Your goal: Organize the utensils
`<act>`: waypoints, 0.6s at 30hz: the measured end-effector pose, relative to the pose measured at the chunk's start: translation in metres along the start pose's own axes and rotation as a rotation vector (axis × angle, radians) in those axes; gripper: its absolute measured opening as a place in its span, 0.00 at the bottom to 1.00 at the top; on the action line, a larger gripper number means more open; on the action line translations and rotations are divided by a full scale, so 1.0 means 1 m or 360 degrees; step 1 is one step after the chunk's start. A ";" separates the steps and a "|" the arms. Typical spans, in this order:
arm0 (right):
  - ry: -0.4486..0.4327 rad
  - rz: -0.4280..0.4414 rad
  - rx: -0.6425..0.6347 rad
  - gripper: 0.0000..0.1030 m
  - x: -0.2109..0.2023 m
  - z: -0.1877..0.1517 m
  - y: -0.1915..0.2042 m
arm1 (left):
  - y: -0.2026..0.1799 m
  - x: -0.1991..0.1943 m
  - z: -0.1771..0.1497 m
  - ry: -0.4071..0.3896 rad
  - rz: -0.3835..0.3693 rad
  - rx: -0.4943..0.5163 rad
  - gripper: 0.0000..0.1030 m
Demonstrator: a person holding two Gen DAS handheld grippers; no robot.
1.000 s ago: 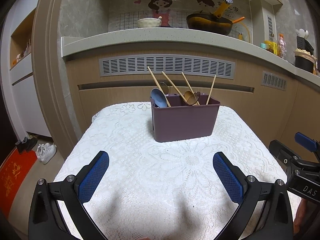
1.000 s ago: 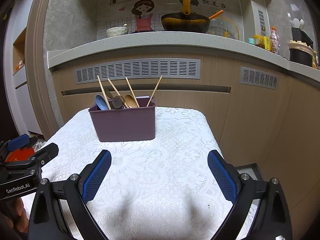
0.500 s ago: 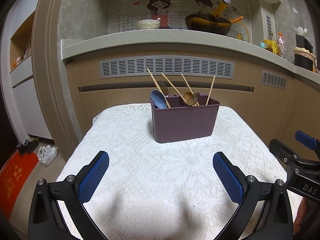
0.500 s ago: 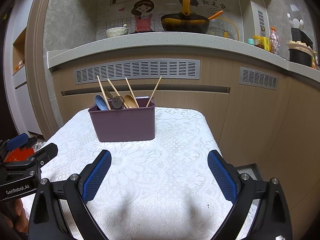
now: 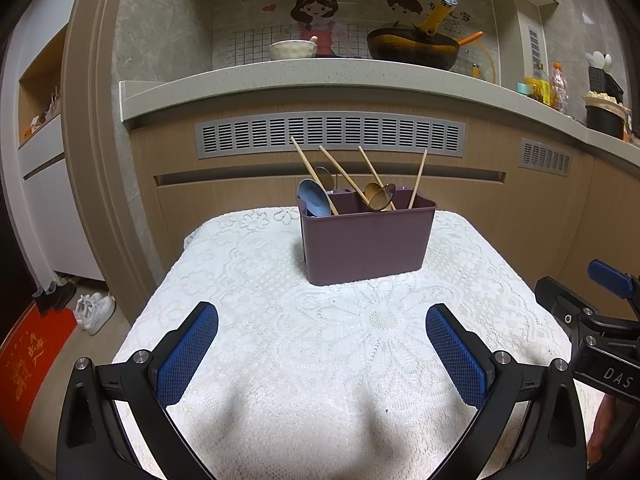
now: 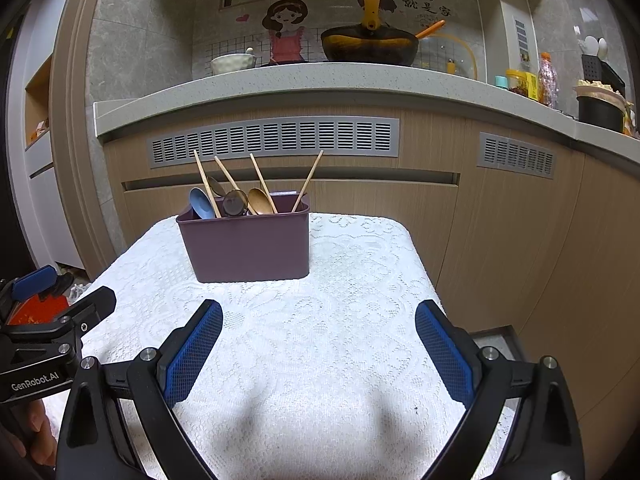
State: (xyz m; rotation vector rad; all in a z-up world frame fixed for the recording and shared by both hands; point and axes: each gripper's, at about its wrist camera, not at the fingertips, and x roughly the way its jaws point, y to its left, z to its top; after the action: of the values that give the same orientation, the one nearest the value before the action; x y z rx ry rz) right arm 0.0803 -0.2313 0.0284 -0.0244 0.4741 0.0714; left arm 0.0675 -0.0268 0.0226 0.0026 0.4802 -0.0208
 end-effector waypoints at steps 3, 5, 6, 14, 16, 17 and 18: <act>0.0001 0.0002 0.0001 0.93 0.000 0.000 -0.001 | 0.000 0.000 0.000 -0.0003 0.0005 0.0002 1.00; 0.0004 0.0002 0.0004 0.93 0.000 0.000 -0.001 | 0.000 0.000 0.000 -0.0003 0.0005 0.0001 1.00; 0.0004 0.0001 0.0003 0.93 0.000 -0.001 -0.002 | 0.000 0.000 0.000 -0.0003 0.0005 0.0001 1.00; 0.0006 0.0000 0.0002 0.94 -0.001 -0.001 -0.002 | 0.000 0.001 0.000 0.0000 0.0004 0.0002 1.00; 0.0005 -0.0001 0.0003 0.93 -0.001 -0.001 -0.002 | 0.000 0.000 0.000 0.0002 0.0000 0.0007 1.00; 0.0005 -0.0001 0.0003 0.93 -0.001 -0.001 -0.002 | -0.001 0.000 -0.001 -0.0002 0.0001 0.0013 1.00; 0.0005 0.0000 0.0003 0.93 -0.001 0.000 -0.002 | -0.001 0.000 -0.002 -0.0007 0.0006 0.0018 1.00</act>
State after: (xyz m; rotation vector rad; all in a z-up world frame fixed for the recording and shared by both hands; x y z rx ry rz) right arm 0.0797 -0.2332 0.0283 -0.0226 0.4773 0.0709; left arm 0.0665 -0.0279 0.0214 0.0145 0.4758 -0.0201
